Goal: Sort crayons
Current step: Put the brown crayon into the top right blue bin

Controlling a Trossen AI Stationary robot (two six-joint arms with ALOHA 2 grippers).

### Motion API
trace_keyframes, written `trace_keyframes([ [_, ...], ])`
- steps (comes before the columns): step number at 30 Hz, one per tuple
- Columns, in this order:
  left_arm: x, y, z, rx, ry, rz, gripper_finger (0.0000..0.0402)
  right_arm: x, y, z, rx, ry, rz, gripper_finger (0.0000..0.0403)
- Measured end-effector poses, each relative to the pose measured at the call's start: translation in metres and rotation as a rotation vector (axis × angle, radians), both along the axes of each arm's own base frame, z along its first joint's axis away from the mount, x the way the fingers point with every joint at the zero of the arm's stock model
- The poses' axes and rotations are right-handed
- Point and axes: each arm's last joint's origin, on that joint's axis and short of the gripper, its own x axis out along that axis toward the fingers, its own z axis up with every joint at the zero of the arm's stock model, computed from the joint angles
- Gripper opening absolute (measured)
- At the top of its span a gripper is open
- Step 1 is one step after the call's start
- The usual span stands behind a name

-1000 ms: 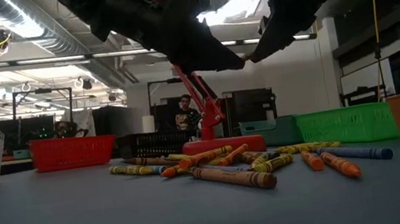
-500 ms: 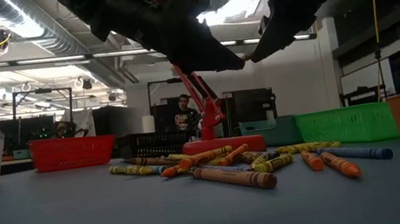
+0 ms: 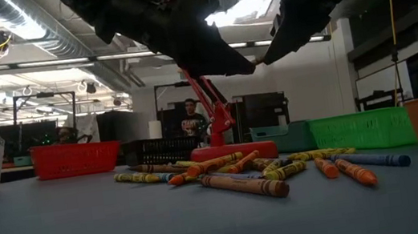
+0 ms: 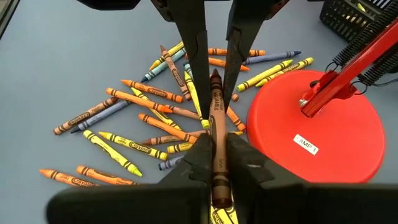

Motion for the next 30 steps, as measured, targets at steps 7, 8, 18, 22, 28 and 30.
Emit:
trace_keyframes([
  [7,0.000,0.001,0.000,0.017,-0.003,0.028,0.0016,0.000,0.000,0.000,0.000,-0.001,-0.001,0.0037],
  [8,0.000,0.001,0.000,0.018,-0.003,0.031,0.0016,0.000,0.000,0.000,0.000,0.000,-0.001,0.0029],
  [18,0.000,0.001,0.000,0.022,-0.002,0.038,0.0016,0.000,0.000,0.000,-0.001,0.000,-0.001,0.0033],
  [22,0.000,0.001,0.000,0.024,-0.002,0.039,0.0017,0.000,0.000,0.000,-0.007,0.000,-0.005,0.0023],
  [28,0.000,0.002,0.001,0.030,-0.006,0.053,0.0059,0.000,-0.005,0.000,-0.020,-0.001,-0.033,0.0016],
  [30,0.000,0.002,0.000,0.036,-0.005,0.065,0.0080,0.001,-0.011,0.000,-0.021,0.002,-0.050,0.0025],
])
